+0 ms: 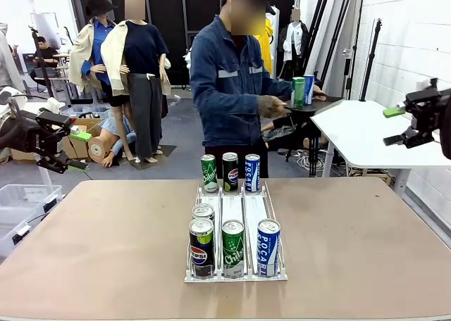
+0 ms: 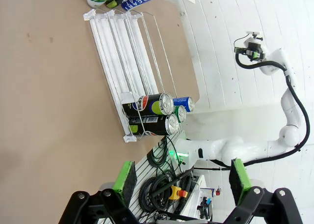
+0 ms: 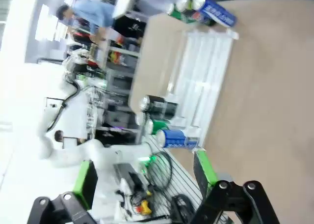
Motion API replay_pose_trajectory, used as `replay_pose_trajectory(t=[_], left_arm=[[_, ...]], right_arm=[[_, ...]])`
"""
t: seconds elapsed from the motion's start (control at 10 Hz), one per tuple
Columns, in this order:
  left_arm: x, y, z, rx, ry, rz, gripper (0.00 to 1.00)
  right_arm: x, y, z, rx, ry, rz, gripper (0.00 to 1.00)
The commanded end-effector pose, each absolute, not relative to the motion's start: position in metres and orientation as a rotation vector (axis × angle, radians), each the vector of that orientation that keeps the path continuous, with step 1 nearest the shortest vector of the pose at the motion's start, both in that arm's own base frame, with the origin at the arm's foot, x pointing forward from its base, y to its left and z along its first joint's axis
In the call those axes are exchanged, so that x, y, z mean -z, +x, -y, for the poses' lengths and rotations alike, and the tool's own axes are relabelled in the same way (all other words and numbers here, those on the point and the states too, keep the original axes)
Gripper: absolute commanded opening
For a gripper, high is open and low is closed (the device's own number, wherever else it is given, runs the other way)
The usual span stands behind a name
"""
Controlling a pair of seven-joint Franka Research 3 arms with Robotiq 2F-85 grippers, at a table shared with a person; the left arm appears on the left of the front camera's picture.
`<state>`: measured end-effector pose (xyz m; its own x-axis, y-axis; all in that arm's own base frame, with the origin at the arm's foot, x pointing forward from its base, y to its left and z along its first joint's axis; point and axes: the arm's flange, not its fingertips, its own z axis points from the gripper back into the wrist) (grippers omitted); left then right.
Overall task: Retrieve and hand over the desired beverage to the person.
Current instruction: Place the picked can on the Handle tray extended by the person.
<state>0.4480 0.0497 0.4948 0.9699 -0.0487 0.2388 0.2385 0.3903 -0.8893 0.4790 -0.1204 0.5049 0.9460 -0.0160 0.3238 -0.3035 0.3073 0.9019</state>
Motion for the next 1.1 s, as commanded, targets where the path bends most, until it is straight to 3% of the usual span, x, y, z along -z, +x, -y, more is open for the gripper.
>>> replay_pose_trajectory(t=[0.0,0.2,0.7,1.0], left_arm=[[-0.497,0.448,-0.05,0.184,-1.159,0.191,1.0],[-0.497,0.448,-0.05,0.184,-1.159,0.191,1.0],[-0.497,0.448,-0.05,0.184,-1.159,0.191,1.0],[-0.497,0.448,-0.05,0.184,-1.159,0.191,1.0]], right_arm=[[-0.482,0.463,0.127,-0.155,1.378,0.354,1.0],[-0.461,0.455,0.132,-0.153,1.459,0.375,1.0],[-0.481,0.48,0.103,-0.221,1.312,0.126,1.0],[-0.482,0.476,0.087,-0.142,1.282,0.148,1.0]])
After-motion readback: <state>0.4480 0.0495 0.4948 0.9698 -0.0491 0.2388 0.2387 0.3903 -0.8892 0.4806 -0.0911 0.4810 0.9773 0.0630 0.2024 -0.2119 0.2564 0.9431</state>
